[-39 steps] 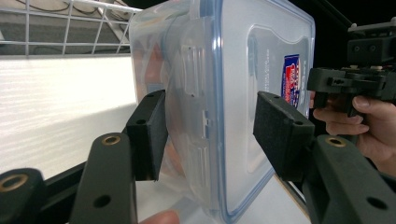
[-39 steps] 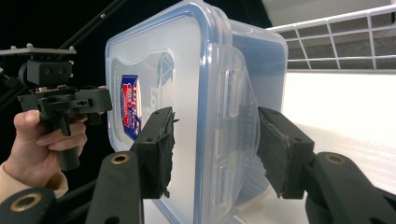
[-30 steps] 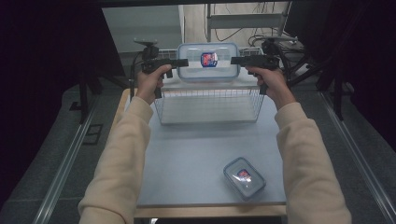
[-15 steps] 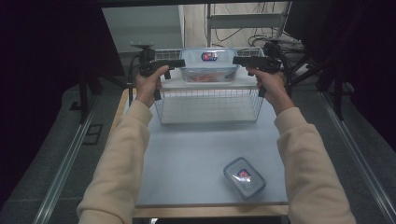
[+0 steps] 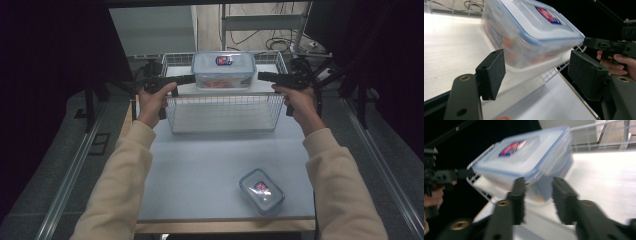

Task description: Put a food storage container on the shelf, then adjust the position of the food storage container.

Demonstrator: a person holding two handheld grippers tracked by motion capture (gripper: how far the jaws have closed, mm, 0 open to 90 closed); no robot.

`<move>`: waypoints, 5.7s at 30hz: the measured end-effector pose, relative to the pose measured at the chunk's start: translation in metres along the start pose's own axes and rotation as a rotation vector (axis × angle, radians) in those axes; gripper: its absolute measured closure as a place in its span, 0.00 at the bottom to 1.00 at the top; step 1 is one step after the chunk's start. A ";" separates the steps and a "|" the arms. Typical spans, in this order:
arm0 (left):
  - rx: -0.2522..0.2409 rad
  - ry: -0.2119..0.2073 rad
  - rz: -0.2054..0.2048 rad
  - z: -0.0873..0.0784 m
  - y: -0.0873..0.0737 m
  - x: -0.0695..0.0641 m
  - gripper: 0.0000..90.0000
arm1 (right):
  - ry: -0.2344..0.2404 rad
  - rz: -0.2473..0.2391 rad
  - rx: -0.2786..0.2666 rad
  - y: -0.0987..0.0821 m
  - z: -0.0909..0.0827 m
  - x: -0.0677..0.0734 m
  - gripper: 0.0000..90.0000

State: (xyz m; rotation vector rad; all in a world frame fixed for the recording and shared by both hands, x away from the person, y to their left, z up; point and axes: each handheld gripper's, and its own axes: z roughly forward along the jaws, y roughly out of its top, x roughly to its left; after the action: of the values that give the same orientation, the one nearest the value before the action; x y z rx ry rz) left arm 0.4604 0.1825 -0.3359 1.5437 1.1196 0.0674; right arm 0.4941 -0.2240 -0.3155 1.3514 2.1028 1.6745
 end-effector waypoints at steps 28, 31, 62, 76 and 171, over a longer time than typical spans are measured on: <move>0.033 -0.040 0.039 -0.011 -0.030 -0.009 0.32 | 0.037 -0.037 0.065 -0.022 0.038 0.003 0.99; 0.039 -0.034 0.057 -0.014 -0.033 -0.012 0.32 | 0.053 -0.052 0.054 -0.024 0.030 0.006 0.99; 0.081 -0.036 0.140 -0.039 -0.146 -0.025 0.31 | 0.097 -0.070 0.068 -0.143 -0.065 -0.011 0.99; 0.150 0.009 0.117 -0.041 -0.192 -0.012 0.31 | 0.021 -0.115 0.141 -0.202 -0.096 -0.025 0.98; 0.259 0.102 0.085 -0.034 -0.235 0.006 0.29 | -0.029 -0.267 0.461 -0.287 -0.075 0.024 0.99</move>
State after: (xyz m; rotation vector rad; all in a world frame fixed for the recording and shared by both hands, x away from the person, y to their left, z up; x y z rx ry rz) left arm 0.3029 0.1818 -0.5138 1.8356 1.1776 0.0608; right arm 0.2768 -0.2556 -0.5170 1.1099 2.6189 1.1041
